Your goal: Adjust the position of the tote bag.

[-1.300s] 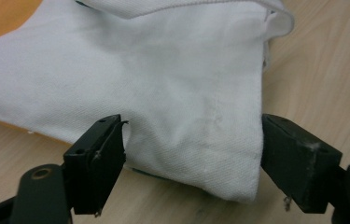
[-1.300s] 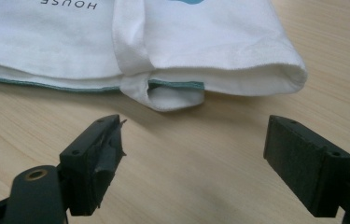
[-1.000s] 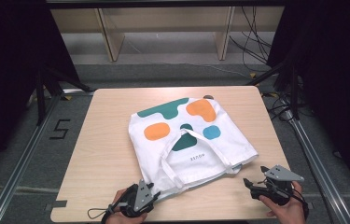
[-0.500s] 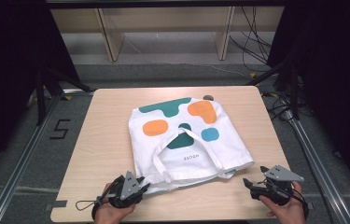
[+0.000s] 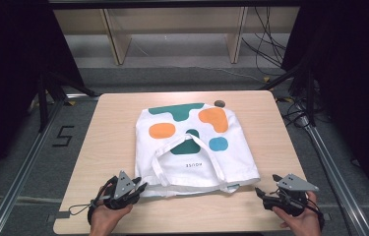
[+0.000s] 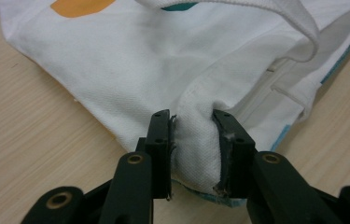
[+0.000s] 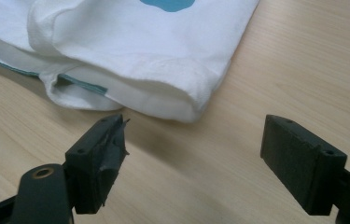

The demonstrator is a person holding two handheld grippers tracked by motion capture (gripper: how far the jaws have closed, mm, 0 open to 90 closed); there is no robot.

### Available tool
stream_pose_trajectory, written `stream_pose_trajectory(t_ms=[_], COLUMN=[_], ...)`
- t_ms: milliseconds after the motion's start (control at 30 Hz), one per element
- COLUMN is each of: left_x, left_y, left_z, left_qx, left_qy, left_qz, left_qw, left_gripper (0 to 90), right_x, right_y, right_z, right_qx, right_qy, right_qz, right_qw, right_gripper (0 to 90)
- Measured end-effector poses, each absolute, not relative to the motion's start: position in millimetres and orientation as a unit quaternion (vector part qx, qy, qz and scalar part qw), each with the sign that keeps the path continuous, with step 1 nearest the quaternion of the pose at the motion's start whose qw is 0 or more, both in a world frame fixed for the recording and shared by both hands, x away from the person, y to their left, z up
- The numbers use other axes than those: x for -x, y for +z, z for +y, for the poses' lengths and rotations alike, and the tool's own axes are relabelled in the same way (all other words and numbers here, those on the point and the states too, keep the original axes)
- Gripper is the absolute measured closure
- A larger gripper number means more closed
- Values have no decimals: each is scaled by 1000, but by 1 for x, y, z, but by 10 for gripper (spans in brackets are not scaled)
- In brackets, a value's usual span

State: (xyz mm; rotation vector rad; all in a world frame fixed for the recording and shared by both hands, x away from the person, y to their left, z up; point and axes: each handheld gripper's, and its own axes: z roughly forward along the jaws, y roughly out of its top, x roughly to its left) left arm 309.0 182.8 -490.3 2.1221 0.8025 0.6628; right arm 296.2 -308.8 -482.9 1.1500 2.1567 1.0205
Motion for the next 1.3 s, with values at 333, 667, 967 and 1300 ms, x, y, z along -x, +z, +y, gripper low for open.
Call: stream_pose_trajectory(t_ms=[333, 667, 967, 1300], left_x=[-317, -317, -318, -321], left_y=[-491, -492, -492, -493], left_z=[193, 192, 194, 195], left_qx=[-824, -819, -826, -828], left_qy=[266, 262, 262, 263], left_qz=[326, 329, 321, 321], left_qw=[380, 390, 382, 378], left_gripper=[693, 689, 687, 695], right_x=[-304, -321, -338, -337], right_y=[-482, -484, -488, -484], right_z=[-299, -290, -278, -272], right_qx=[-390, -357, -334, -306], right_qy=[369, 349, 336, 296], right_qz=[803, 825, 840, 861], right_qw=[258, 266, 265, 278], right_gripper=[276, 368, 513, 767])
